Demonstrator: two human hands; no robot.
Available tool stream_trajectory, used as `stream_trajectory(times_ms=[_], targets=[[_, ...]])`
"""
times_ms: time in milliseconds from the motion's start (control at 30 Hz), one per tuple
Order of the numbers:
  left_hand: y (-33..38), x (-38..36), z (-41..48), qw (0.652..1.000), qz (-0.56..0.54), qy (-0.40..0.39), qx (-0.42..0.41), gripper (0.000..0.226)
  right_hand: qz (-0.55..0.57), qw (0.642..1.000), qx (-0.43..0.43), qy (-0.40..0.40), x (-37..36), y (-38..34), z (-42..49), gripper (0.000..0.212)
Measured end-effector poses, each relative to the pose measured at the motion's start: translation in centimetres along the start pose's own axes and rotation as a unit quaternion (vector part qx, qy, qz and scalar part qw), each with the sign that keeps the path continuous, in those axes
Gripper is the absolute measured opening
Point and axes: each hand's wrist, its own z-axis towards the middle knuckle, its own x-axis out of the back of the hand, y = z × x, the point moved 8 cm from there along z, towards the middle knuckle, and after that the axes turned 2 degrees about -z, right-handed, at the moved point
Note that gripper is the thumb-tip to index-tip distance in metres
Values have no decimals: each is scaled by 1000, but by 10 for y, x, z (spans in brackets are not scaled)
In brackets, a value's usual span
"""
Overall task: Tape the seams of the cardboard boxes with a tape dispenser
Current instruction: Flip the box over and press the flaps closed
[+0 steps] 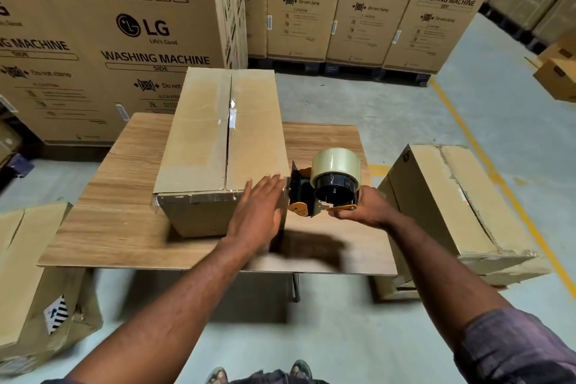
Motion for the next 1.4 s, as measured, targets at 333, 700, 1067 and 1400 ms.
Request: stream_trajectory(times_ms=[333,700,1067,1400], targets=[[-7,-17,2,998,-47,-22,-19,78,7,1000,-11,9,14,22,-10,25],[-7,-15,2,997,-78,-17,11,76,-36,998,1,-60,-14,10,20,30],[-4,-17,0,998,-51,-22,16,80,-171,977,-63,-113,-24,45,25,45],[-4,-18,2,999,-34,-25,9,82,184,948,-258,-22,-77,108,-13,45]])
